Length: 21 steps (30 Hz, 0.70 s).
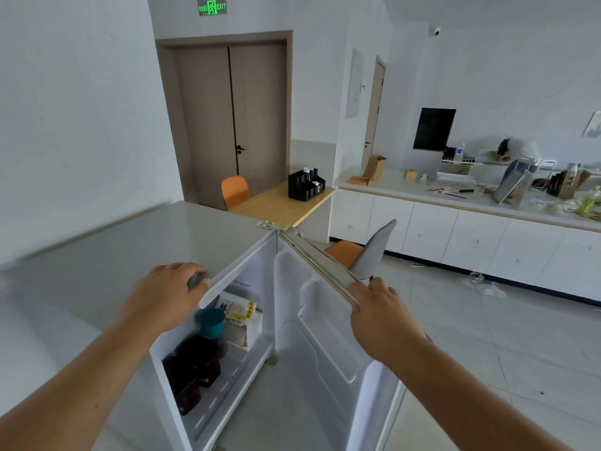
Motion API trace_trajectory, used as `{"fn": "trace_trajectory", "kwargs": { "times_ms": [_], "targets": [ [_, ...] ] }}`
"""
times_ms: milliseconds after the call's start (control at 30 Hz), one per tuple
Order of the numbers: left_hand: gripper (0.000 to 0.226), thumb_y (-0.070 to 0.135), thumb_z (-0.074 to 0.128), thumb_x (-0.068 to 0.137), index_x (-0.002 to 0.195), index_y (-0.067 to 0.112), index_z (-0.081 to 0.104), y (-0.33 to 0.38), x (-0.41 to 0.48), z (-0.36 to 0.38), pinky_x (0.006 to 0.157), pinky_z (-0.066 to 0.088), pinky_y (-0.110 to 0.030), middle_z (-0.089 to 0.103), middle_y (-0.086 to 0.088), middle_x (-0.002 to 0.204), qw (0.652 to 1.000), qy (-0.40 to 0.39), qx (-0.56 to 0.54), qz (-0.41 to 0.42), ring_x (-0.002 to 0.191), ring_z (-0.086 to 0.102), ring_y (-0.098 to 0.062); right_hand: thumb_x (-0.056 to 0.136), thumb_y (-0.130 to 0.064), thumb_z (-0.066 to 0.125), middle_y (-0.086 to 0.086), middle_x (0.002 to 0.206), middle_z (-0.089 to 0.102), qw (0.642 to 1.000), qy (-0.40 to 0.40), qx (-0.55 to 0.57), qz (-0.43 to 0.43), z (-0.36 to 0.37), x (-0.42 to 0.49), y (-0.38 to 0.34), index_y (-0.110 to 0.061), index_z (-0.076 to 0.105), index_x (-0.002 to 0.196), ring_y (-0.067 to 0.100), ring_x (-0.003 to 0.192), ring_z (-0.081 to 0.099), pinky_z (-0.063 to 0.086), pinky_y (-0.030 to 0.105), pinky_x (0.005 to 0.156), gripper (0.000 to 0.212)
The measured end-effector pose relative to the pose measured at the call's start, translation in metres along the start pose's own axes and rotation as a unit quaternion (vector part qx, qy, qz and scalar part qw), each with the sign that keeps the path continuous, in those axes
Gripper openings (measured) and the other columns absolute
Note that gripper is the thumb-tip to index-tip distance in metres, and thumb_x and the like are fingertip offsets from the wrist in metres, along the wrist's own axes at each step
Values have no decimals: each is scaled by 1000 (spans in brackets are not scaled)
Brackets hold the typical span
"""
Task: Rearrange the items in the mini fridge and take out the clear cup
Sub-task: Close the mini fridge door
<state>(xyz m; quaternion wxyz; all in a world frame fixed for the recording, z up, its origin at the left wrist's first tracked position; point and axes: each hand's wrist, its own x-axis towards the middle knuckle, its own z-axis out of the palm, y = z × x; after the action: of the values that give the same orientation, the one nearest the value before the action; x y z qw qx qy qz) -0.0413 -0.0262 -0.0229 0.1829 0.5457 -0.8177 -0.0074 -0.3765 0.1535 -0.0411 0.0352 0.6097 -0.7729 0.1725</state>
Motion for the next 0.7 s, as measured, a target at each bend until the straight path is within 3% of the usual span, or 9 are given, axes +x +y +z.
{"fn": "trace_trajectory", "kwargs": {
  "times_ms": [133,267,400,533,700],
  "targets": [
    [38,50,44,100,126,29,64,-2,1,2,84,51,-41,71,5,120,1000,5,-7,6,104,55,-19,95,-17,46,1,104,50,1000,-1,23,-17,0,-5,-27,-19,66,103,20,98,49,42,28,80,22],
    [37,50,45,100,123,30,64,-5,3,4,83,52,-41,71,5,118,1000,12,-7,12,102,55,-19,93,-29,47,-11,114,59,995,-18,64,-71,0,-6,-48,-26,71,113,9,101,50,39,20,84,31],
    [38,51,45,99,125,30,63,-8,4,6,85,52,-40,70,5,121,1000,14,-9,17,105,57,-20,92,-32,53,-19,91,63,988,-11,131,-79,-4,-13,-65,-36,68,101,-1,79,58,43,14,69,18],
    [38,53,44,99,125,32,62,-9,3,8,85,51,-39,70,6,121,1000,16,-8,18,107,58,-19,93,-39,45,-16,84,61,983,-13,137,-119,6,-17,-90,-34,58,84,1,78,59,47,18,71,17],
    [38,53,43,99,125,32,62,-9,3,6,86,52,-40,69,7,121,1000,14,-17,19,107,58,-18,96,-39,45,-14,96,62,972,-2,158,-174,23,-13,-113,-32,52,88,3,98,54,48,21,83,13]
  ]
}}
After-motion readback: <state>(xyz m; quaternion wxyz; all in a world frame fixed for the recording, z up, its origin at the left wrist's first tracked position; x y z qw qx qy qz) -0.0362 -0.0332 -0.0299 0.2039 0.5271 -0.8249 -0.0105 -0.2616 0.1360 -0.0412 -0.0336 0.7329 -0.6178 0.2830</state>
